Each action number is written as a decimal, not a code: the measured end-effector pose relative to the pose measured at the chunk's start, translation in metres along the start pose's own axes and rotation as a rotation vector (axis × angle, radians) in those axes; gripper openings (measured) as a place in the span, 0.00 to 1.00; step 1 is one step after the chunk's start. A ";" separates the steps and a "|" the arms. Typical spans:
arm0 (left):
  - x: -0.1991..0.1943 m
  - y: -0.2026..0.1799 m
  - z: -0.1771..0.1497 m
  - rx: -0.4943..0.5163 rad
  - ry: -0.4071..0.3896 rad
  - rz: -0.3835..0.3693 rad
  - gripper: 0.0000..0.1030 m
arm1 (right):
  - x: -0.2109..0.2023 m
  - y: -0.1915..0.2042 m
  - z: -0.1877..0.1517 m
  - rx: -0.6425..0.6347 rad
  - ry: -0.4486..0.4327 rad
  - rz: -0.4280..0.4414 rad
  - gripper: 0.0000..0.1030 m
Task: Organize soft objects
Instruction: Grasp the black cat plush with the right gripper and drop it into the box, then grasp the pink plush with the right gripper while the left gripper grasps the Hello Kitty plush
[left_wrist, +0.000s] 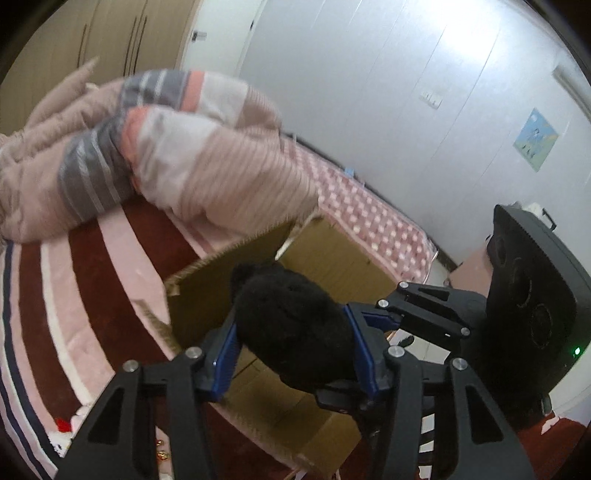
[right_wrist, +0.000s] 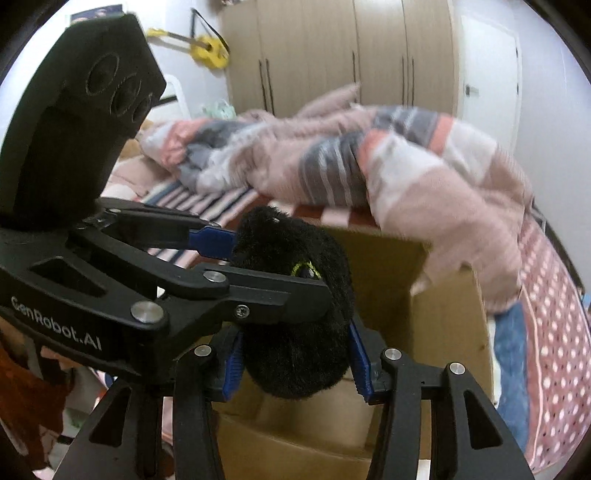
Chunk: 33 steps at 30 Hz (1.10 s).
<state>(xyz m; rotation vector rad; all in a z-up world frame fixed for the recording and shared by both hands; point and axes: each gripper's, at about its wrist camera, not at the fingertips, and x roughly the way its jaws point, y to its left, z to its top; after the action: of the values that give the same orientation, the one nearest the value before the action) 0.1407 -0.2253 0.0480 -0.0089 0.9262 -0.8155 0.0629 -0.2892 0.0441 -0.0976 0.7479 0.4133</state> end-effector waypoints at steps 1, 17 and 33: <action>0.007 0.001 0.001 -0.002 0.014 0.001 0.49 | 0.005 -0.006 -0.003 0.009 0.018 -0.002 0.44; -0.133 0.041 -0.044 -0.020 -0.235 0.215 0.99 | -0.016 0.040 -0.003 -0.089 -0.090 0.039 0.93; -0.192 0.165 -0.190 -0.225 -0.269 0.453 0.99 | 0.112 0.191 -0.008 -0.297 0.087 0.195 0.91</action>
<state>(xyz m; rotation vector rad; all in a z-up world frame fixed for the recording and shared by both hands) 0.0444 0.0735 0.0096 -0.0991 0.7222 -0.2784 0.0556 -0.0791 -0.0263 -0.3250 0.7807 0.7084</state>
